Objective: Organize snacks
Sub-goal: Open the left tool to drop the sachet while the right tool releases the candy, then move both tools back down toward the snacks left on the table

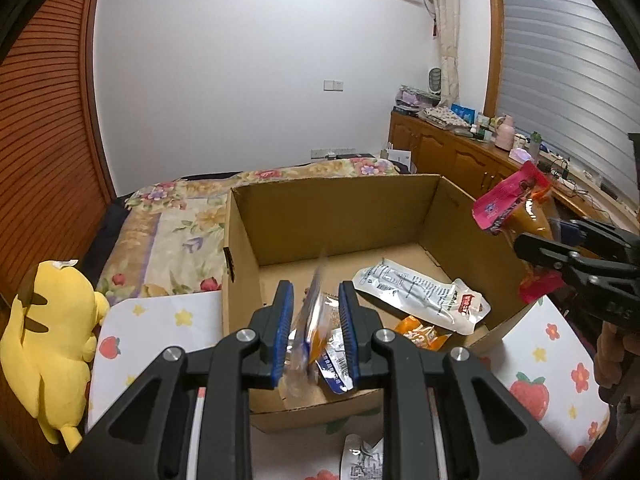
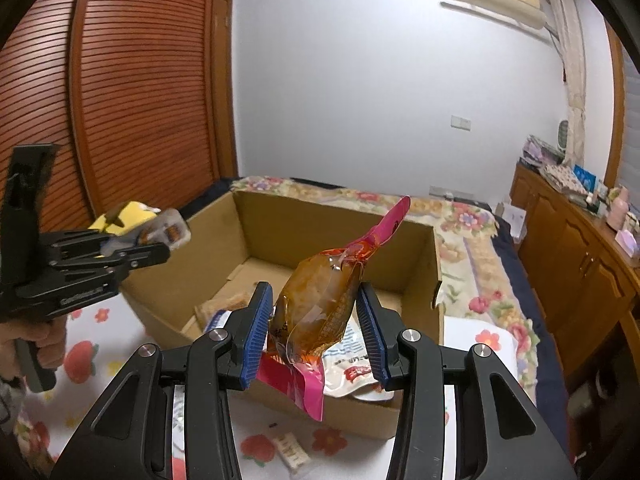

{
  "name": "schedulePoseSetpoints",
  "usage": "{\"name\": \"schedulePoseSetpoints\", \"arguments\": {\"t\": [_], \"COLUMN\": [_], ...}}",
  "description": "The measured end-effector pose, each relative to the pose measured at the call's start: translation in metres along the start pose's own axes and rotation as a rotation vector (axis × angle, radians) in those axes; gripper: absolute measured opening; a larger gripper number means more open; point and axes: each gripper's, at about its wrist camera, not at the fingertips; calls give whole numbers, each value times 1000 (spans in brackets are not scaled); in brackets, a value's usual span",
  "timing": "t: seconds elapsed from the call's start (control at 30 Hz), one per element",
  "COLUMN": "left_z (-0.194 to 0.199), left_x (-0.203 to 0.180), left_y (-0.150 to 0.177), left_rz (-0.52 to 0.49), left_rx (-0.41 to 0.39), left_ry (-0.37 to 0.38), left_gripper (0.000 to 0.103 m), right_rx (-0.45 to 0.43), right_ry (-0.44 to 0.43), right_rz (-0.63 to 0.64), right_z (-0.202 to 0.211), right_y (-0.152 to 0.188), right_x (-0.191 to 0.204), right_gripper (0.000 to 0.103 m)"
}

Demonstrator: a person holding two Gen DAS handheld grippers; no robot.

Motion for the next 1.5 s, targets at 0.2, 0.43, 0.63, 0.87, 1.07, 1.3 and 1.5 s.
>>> {"name": "schedulePoseSetpoints", "arguments": {"t": [0.2, 0.43, 0.63, 0.87, 1.07, 1.3, 1.5], "left_z": [-2, 4, 10, 19, 30, 50, 67], "left_x": [-2, -3, -7, -13, -17, -20, -21], "left_y": [0, 1, 1, 3, 10, 17, 31], "left_rz": [-8, -12, -22, -40, -40, -48, -47], "left_rx": [2, -3, -13, -24, -31, -66, -74], "left_ry": [1, 5, 15, 42, 65, 63, 74], "left_gripper": [21, 21, 23, 47, 69, 89, 90], "right_rx": [50, 93, 106, 116, 82, 8, -27], "right_ry": [23, 17, 18, 22, -30, -44, -63], "right_rz": [-7, -14, -23, -28, -15, -7, 6], "right_z": [-20, -35, -39, -42, -31, 10, 48], "right_y": [10, 20, 26, 28, 27, 23, 33], "right_x": [-1, -3, -4, -4, 1, 5, 9], "right_gripper": [43, 43, 43, 45, 46, 53, 74]}}
Point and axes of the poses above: each gripper's, at about its wrist camera, not at the fingertips, and z roughly against the way its jaws point, x to its left, y to its underside, and after that the axes turned 12 degrees about -x, right-handed
